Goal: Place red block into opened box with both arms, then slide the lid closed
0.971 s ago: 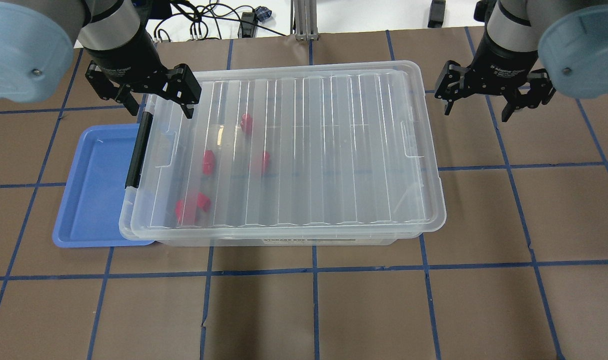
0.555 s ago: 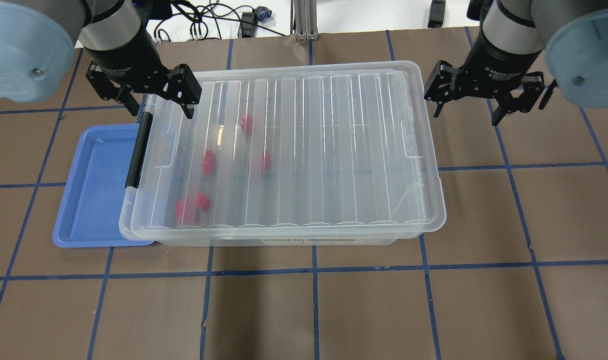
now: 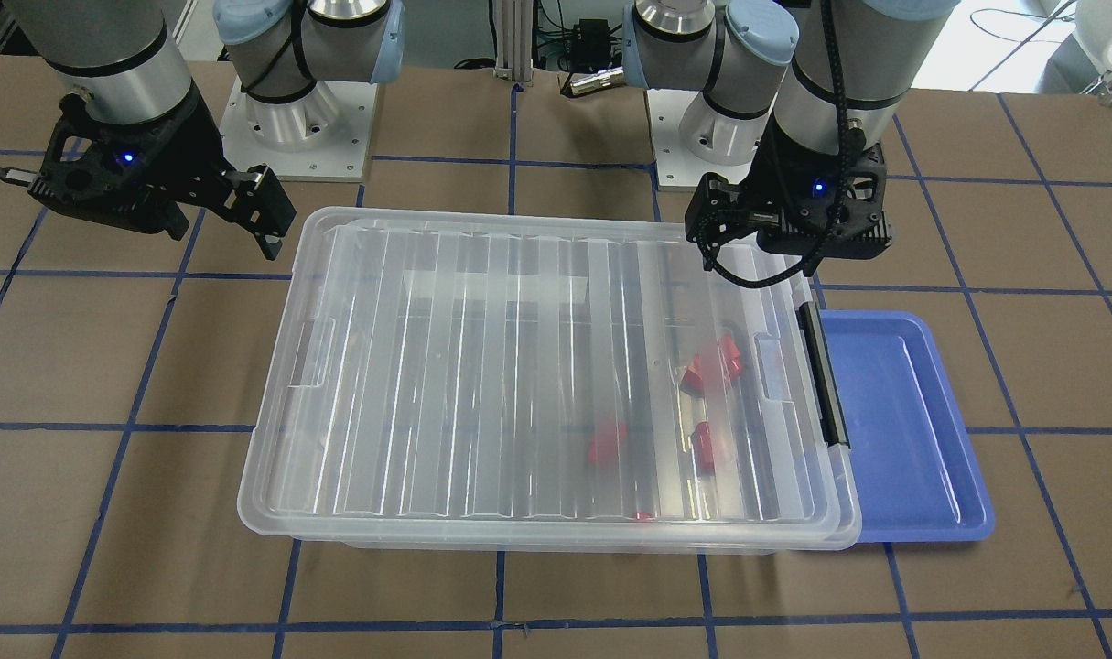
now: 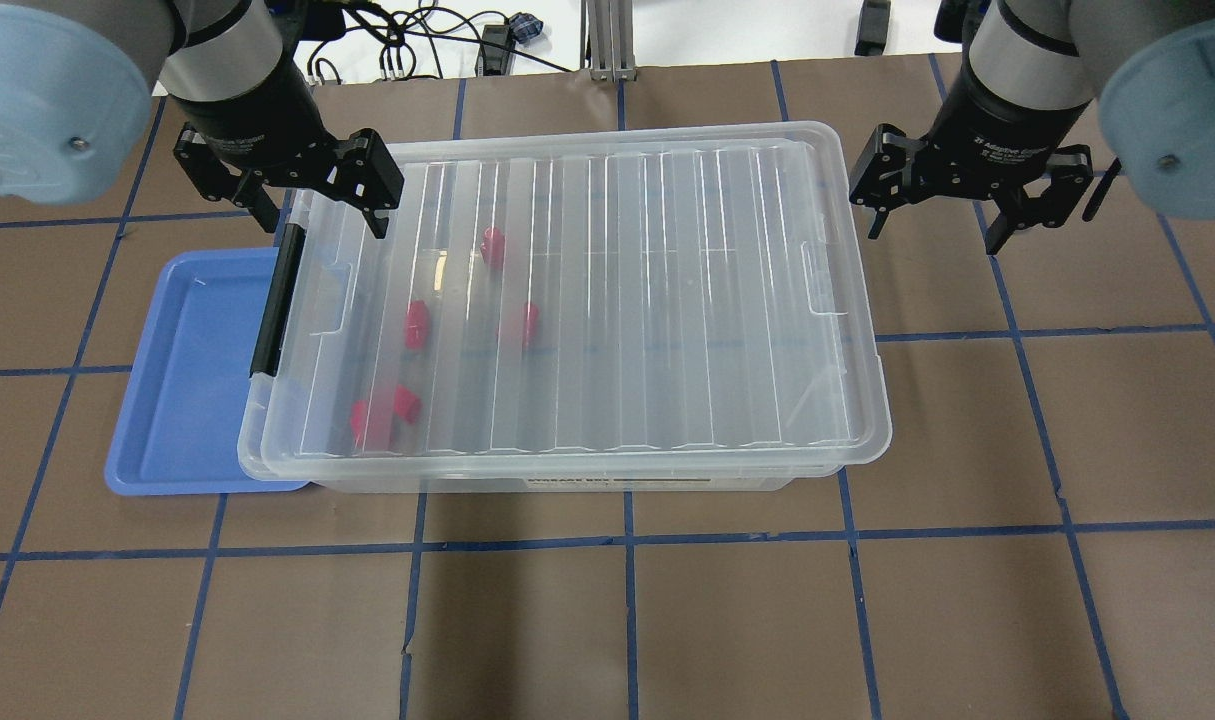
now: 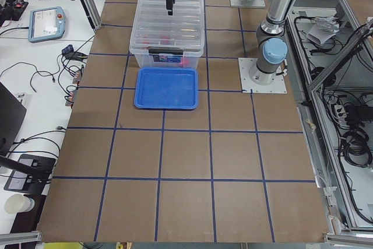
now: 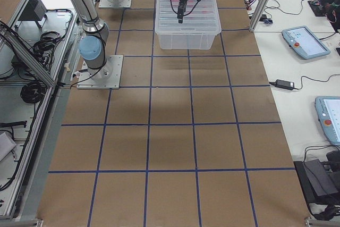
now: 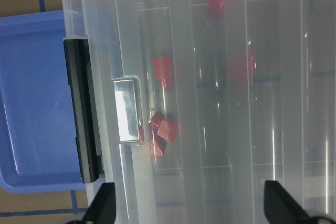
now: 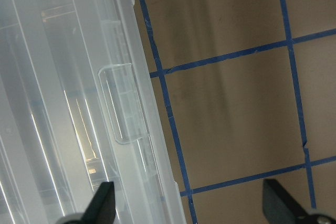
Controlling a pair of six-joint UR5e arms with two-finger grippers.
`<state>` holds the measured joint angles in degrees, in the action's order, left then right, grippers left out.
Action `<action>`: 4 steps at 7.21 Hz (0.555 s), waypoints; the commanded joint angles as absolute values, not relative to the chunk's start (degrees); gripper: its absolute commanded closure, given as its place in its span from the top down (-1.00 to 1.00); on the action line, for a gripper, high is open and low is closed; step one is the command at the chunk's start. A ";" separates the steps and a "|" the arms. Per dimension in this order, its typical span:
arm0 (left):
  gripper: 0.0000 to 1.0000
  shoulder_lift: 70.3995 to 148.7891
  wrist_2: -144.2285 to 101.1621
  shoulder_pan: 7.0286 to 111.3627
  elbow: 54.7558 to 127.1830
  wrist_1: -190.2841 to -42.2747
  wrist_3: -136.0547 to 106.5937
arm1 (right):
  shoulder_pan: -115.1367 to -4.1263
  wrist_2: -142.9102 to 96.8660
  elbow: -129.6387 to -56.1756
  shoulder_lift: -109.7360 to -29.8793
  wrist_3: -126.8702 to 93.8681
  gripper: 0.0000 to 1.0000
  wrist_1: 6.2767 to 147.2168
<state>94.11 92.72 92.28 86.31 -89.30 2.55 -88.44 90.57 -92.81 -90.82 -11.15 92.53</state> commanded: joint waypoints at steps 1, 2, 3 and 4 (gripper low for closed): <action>1.00 94.13 92.72 92.29 86.31 -89.30 2.55 | -88.51 90.53 -92.81 -91.23 -11.07 1.00 92.38; 1.00 94.04 92.72 92.29 86.31 -89.30 2.55 | -88.59 90.27 -92.81 -92.10 -9.25 1.00 92.37; 1.00 94.13 92.72 92.29 86.31 -89.30 2.55 | -88.59 90.18 -92.81 -92.11 -8.53 1.00 91.33; 1.00 94.13 92.72 92.29 86.31 -89.30 2.55 | -88.59 90.52 -92.81 -92.11 -8.44 1.00 86.97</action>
<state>94.10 92.72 92.28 86.31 -89.30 2.55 -88.58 90.32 -92.81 -92.00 -8.94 90.56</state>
